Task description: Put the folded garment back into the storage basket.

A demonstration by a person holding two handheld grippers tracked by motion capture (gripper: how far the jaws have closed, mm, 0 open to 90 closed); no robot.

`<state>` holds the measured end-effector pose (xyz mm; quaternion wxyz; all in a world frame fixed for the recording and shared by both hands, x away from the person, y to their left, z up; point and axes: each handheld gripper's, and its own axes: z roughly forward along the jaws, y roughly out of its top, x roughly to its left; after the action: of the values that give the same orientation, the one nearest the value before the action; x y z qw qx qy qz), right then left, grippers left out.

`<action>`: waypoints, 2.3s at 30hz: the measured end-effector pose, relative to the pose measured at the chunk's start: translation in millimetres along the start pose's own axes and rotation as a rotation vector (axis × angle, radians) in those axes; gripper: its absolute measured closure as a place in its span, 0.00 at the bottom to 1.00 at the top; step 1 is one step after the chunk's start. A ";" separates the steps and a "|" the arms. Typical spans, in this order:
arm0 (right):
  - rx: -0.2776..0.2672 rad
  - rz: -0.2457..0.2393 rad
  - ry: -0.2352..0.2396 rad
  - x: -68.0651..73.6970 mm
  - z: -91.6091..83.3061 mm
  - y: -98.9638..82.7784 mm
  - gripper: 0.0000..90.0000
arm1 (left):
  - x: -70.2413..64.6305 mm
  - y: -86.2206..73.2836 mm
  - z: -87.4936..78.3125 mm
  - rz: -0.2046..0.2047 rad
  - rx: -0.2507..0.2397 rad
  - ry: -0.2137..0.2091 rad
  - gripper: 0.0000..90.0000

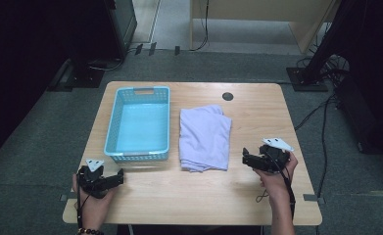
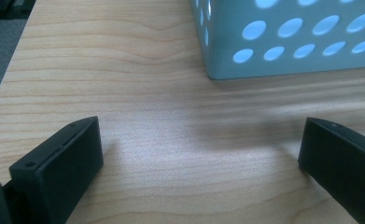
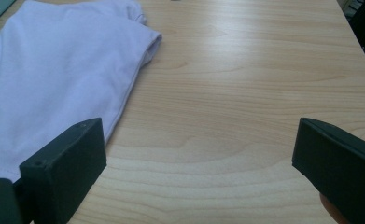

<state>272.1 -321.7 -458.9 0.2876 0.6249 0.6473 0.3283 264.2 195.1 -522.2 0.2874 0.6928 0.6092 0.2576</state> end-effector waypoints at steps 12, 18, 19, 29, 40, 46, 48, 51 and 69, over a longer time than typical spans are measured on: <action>0.008 -0.014 0.032 21.8 13.6 10.2 0.02 | 0.0 0.0 0.0 0.000 0.000 0.000 0.00; 0.011 -0.026 0.044 32.2 18.8 14.2 0.02 | 0.0 0.0 0.0 0.001 0.001 -0.001 0.00; 0.012 -0.026 0.046 33.8 19.5 15.0 0.02 | 0.0 0.0 0.0 0.001 0.000 -0.001 0.00; 0.019 -0.038 0.059 46.8 27.3 19.9 0.02 | -0.2 0.0 0.0 0.002 -0.001 -0.002 0.00; 0.029 -0.052 0.072 61.4 36.8 25.4 0.02 | -0.1 0.0 0.0 0.004 0.000 -0.004 0.00; 0.035 -0.058 0.079 69.7 42.8 28.9 0.02 | -0.3 0.0 0.0 0.003 -0.001 -0.005 0.00; 0.037 -0.060 0.083 72.7 45.0 29.8 0.02 | -0.3 0.0 0.0 0.004 -0.001 -0.005 0.00; 0.042 -0.068 0.091 77.9 48.5 30.9 0.02 | -0.3 0.0 0.0 0.004 -0.001 -0.005 0.00; 0.068 -0.079 0.102 100.5 68.9 34.5 0.02 | -0.3 0.0 0.0 0.004 -0.001 -0.006 0.00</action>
<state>342.1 -216.8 -470.7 0.2458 0.5907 0.6960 0.3259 264.1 194.7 -522.3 0.2889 0.6947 0.6068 0.2564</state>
